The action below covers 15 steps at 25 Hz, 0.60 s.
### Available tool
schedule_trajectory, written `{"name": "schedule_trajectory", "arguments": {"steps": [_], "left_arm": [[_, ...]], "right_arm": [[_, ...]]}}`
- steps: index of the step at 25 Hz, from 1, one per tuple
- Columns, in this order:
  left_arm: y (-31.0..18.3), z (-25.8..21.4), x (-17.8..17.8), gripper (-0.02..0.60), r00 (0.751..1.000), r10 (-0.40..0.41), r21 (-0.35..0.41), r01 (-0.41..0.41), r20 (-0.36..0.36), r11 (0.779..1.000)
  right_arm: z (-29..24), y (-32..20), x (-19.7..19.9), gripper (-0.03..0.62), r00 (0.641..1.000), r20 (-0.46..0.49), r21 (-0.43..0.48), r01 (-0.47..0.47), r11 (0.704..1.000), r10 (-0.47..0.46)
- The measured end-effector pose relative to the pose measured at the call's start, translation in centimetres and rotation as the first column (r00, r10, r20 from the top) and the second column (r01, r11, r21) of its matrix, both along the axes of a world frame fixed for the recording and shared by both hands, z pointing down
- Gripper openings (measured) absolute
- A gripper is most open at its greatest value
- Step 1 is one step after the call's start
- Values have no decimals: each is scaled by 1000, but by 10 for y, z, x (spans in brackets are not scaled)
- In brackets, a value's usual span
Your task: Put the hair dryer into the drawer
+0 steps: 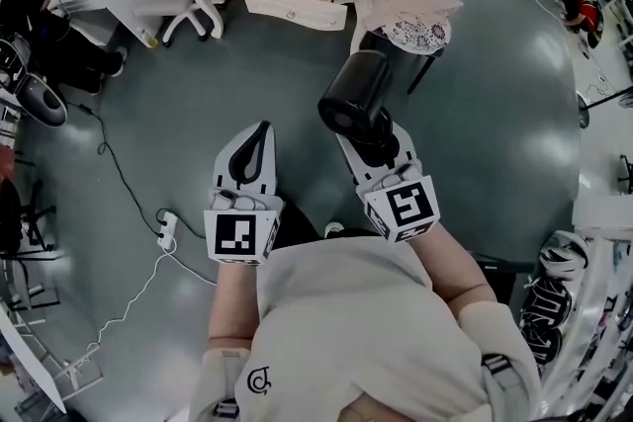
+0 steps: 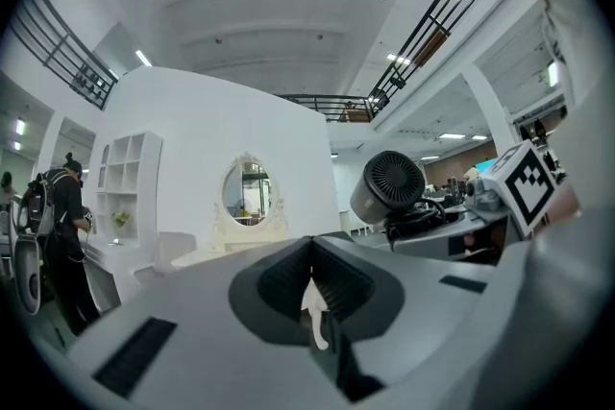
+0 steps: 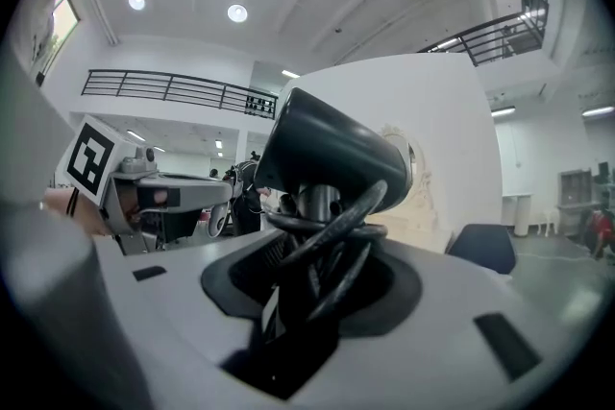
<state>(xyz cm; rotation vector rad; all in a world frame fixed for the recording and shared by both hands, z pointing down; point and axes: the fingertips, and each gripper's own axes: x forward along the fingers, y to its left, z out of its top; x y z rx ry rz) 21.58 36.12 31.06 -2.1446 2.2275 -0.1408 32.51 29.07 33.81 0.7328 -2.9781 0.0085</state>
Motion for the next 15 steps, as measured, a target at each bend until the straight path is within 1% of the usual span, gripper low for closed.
{"name": "schedule_trajectory", "arguments": {"steps": [3,6,8,11,15], "left_arm": [[-20,7,-22,12,1000,20,-11,-20,11,1000],[-44,10,-59,12,999,43,-6,-43,9,999],[-65,8,-88,12,998,61,5,-61,3,998],[-105,-7,-136,12,996,94,34,-94,6,995],[-157,-15,-206,12,988,156,31,-157,13,987]], "right_arm": [[6,-16,-23,169,1000,-8,10,11,1000,-11],[4,-35,-58,169,1000,-9,46,4,999,-4],[2,-53,-86,169,1000,-13,61,-13,998,14],[-3,-87,-135,169,999,-9,63,-43,997,43],[-8,-136,-201,169,995,-4,40,-102,994,102]]}}
